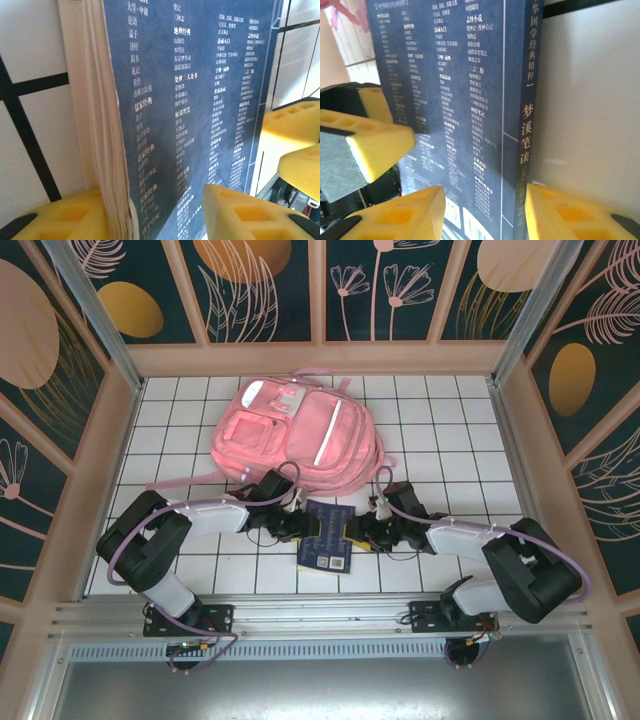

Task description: Pack the student bag

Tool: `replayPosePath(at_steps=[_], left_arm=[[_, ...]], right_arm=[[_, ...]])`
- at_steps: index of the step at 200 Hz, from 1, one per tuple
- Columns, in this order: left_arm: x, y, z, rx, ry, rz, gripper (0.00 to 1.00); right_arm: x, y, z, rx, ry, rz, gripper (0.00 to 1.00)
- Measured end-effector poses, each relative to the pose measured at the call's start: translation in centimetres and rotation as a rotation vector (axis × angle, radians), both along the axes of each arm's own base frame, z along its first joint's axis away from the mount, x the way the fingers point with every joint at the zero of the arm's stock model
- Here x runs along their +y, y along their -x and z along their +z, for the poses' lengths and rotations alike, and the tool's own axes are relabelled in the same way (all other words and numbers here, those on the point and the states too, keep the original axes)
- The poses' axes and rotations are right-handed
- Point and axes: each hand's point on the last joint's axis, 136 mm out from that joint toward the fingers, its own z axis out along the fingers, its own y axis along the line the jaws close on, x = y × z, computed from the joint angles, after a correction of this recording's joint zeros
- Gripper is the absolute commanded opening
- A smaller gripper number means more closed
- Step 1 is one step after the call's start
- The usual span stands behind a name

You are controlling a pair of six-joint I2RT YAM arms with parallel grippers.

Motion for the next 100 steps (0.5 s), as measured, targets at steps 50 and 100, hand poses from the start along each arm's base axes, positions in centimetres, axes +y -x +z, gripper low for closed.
replayPosePath(at_steps=[50,100], left_arm=[[0.1,0.0,-0.2,0.005,0.004,0.01,0.41],[-0.5,0.1,0.1,0.013,0.044,-0.001,0.39]], right_arm=[[0.8,0.1,1.9,-0.047,-0.122,0.001,0.44],[1.6,-0.2,2.2,-0.073,-0.166,0.021,0.44]])
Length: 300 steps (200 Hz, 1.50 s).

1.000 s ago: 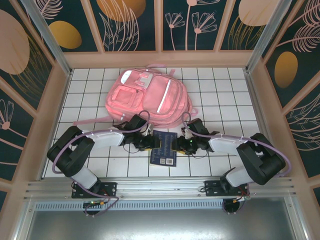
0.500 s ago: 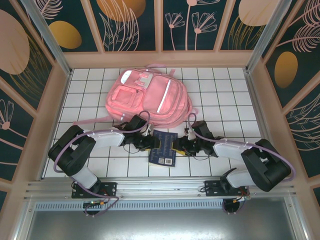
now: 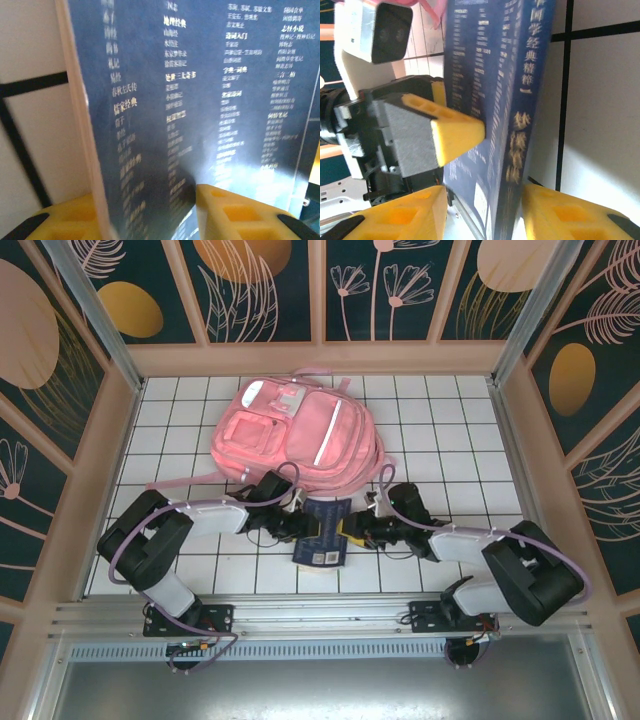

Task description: Pack the student bag

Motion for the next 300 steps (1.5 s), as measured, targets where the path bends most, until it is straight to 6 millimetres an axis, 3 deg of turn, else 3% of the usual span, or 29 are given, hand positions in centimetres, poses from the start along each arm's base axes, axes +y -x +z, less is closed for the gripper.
replayPosePath(at_steps=[46,68,90,99,130,173,204,242,255,277,300], left_arm=[[-0.5,0.4,0.1,0.008,0.03,-0.021,0.39],[-0.5,0.5,0.2,0.01,0.032,-0.022,0.43],[-0.6,0.5,0.3,0.009,0.034,-0.026,0.53],[-0.6,0.3,0.5,0.004,0.029,-0.027,0.57],[0.2,-0.5,1.7,-0.046,-0.024,0.001,0.63],[2.6,-1.6,3.5,-0.102,-0.055,0.064,0.64],[2.0,-2.6,8.2,-0.196,0.095,0.053,0.71],[-0.1,-3.1,18.7,-0.436,0.343,-0.03,0.73],[-0.3,-2.9,21.5,-0.501,0.404,-0.052,0.72],[-0.6,-2.4,24.0,-0.562,0.476,-0.086,0.72],[-0.9,-2.2,25.6,-0.589,0.54,-0.107,0.73]], right_arm=[[-0.3,-0.1,-1.6,0.008,0.049,-0.007,0.4],[-0.5,-0.3,-1.8,-0.009,0.065,-0.012,0.25],[-0.8,-0.4,-1.9,-0.015,0.091,-0.021,0.0],[-0.8,-0.5,-1.7,-0.024,0.1,-0.019,0.0],[-1.2,-1.4,0.2,-0.095,0.133,-0.038,0.0],[-1.7,-1.5,5.6,-0.232,0.12,-0.023,0.0],[-1.2,-1.1,10.6,-0.342,0.046,0.026,0.0],[0.0,-0.7,17.5,-0.499,-0.077,0.103,0.0],[0.2,-0.2,19.7,-0.553,-0.121,0.13,0.0],[0.4,0.6,22.7,-0.629,-0.181,0.172,0.0],[0.4,0.9,24.5,-0.676,-0.208,0.192,0.0]])
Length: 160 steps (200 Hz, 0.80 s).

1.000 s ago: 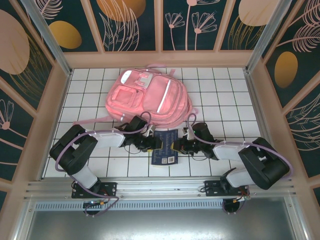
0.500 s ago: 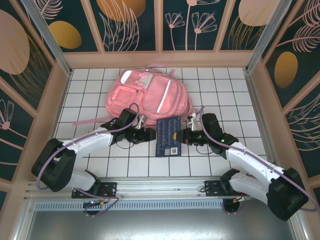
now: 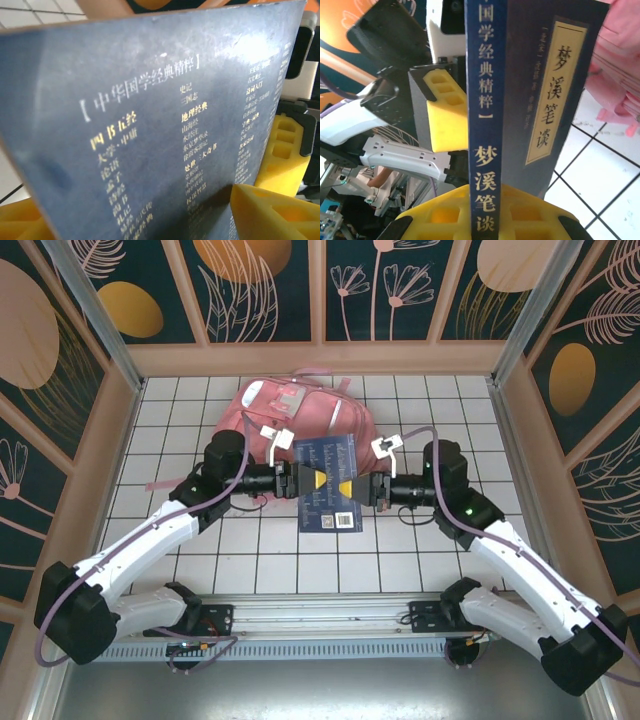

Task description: Pack the student bag

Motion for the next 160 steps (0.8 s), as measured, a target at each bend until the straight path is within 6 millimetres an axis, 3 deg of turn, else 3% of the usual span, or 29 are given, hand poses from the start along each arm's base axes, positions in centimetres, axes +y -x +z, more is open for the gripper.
replayPosePath(at_steps=[63,108,160], left_arm=[[0.3,0.0,1.3,-0.051,0.033,-0.017,0.77],[0.4,0.2,1.7,-0.058,0.046,-0.032,0.79],[0.2,1.6,4.1,-0.085,0.17,-0.119,0.76]], right_arm=[[-0.4,0.6,2.7,-0.049,-0.011,0.007,0.0],[-0.4,0.9,3.2,-0.06,-0.019,0.022,0.0],[-0.5,1.7,4.4,-0.088,-0.052,0.049,0.0]])
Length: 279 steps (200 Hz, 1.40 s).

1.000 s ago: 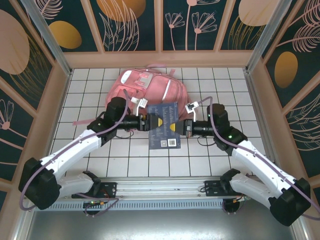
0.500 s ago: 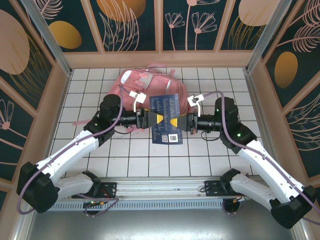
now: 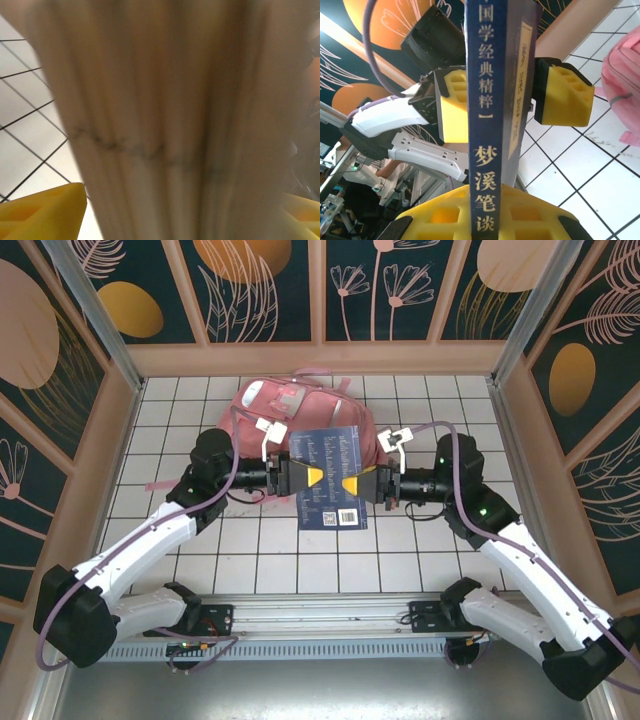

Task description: Pack the student bag

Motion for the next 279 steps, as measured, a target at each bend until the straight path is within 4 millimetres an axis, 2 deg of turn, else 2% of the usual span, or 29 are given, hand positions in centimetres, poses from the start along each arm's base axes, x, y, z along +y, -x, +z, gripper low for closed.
replayPosePath(at_steps=[27,69,95,124,144,150,168,186,215,235,244,279], left_arm=[[0.1,0.9,0.9,-0.004,0.051,-0.043,0.65],[0.8,2.2,3.0,-0.06,0.101,-0.054,0.27],[1.0,2.2,3.2,-0.075,0.1,-0.044,0.21],[0.9,1.8,2.6,-0.058,0.084,-0.032,0.0],[0.9,1.5,2.2,-0.056,0.073,-0.015,0.0],[0.9,1.5,2.2,-0.057,0.072,-0.014,0.0],[0.9,1.3,2.2,-0.054,0.071,-0.002,0.0],[1.0,0.7,2.7,-0.059,0.097,0.035,0.0],[1.4,-0.8,4.2,-0.056,0.189,0.124,0.0],[2.0,-2.1,5.3,-0.031,0.274,0.201,0.0],[2.2,-2.8,5.8,-0.017,0.315,0.228,0.0],[2.2,-5.0,6.4,0.059,0.421,0.28,0.0]], right_arm=[[-0.1,0.0,0.5,-0.016,-0.013,-0.006,0.0],[-0.6,-0.9,0.2,-0.015,-0.009,-0.045,0.0],[-1.0,-1.4,-0.5,-0.002,0.001,-0.061,0.0],[-1.2,-1.7,-1.0,0.0,0.007,-0.07,0.0],[-1.3,-1.8,-1.2,0.0,0.01,-0.074,0.0],[-1.3,-1.8,-1.2,0.002,0.011,-0.074,0.08],[-1.3,-2.0,-1.5,0.008,0.001,-0.082,0.43],[-1.4,-2.5,-2.2,0.039,-0.025,-0.117,0.65],[-1.5,-3.2,-3.1,0.067,-0.105,-0.197,0.72],[-1.1,-2.8,-2.3,0.042,-0.205,-0.248,0.77],[-1.0,-2.6,-1.7,0.019,-0.266,-0.273,0.83],[0.0,-3.5,-0.1,-0.048,-0.461,-0.387,0.85]])
